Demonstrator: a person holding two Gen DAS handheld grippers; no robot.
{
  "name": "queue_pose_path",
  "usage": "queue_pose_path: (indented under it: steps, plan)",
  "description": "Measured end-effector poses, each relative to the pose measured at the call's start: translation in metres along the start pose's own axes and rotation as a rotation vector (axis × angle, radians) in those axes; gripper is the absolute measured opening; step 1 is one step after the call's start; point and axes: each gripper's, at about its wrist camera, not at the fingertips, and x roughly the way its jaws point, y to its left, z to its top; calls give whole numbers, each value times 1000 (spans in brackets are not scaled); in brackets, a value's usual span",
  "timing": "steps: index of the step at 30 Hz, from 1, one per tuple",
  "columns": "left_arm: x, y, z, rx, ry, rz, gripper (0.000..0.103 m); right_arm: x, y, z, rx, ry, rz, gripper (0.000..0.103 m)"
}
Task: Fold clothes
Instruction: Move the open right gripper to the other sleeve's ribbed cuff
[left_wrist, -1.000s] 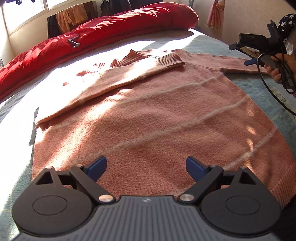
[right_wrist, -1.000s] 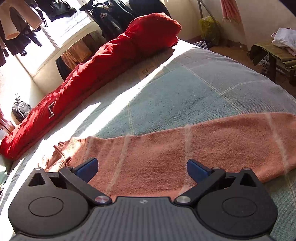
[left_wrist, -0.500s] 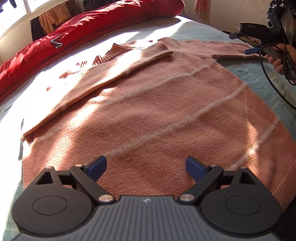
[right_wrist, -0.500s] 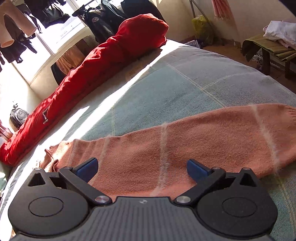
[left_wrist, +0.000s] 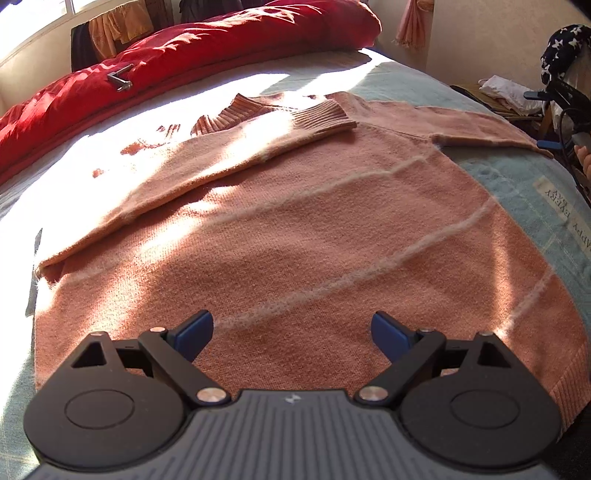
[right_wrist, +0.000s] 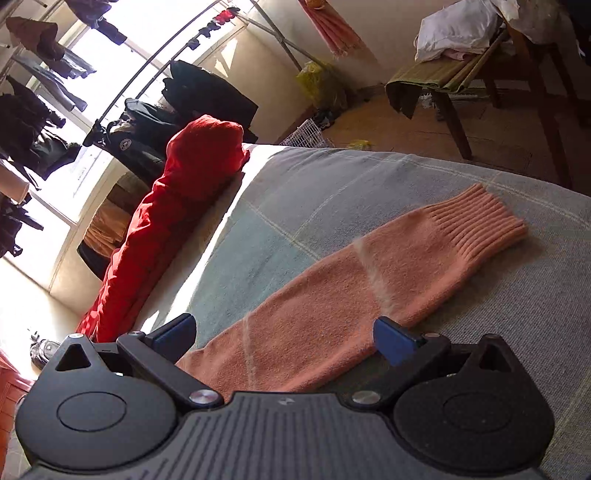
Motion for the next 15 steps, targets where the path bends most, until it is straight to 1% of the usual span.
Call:
queue_pose_path:
  steps: [4,7,11,15]
  plan:
    - [4,0,2,2,7,0,93,-1,-29,4,154,-15,20,103]
    - [8,-1,3,8,16,-8,92,4,-47,3,236,-41,42,103]
    - [10,-1,4,7,23,-8,92,12,-64,5,303,-90,93,103]
    - [12,0,3,0,27,-8,92,21,-72,15,331,-130,109,103]
